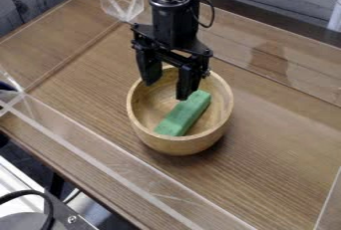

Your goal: Remove the green block from inside the brown bowl and put it on the table

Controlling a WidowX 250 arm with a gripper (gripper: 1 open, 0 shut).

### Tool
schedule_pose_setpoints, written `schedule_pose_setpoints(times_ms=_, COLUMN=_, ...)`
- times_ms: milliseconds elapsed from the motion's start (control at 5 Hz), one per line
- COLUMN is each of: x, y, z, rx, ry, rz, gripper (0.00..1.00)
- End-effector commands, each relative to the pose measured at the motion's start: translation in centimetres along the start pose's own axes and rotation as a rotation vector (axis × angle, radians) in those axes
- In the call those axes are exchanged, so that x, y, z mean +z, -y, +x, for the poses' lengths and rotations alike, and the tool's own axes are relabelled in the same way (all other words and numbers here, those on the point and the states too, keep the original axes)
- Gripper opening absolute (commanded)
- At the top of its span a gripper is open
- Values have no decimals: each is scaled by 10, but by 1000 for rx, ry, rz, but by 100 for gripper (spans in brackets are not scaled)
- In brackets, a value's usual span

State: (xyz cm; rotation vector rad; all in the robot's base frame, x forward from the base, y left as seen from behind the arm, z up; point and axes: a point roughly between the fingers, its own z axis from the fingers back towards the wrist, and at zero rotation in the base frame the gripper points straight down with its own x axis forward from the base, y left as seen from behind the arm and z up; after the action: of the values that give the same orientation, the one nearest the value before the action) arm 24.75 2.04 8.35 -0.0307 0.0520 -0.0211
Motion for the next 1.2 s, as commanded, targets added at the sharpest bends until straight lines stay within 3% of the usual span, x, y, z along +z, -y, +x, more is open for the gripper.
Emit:
schedule_pose_setpoints(times_ms=0, x=18, y=-3, z=4, rx=9, ry=69, rz=5, gripper=100)
schedule_pose_setpoints(times_ms=1000, x=14, y=-4, z=3, rx=25, ry=77, rz=8, gripper=100)
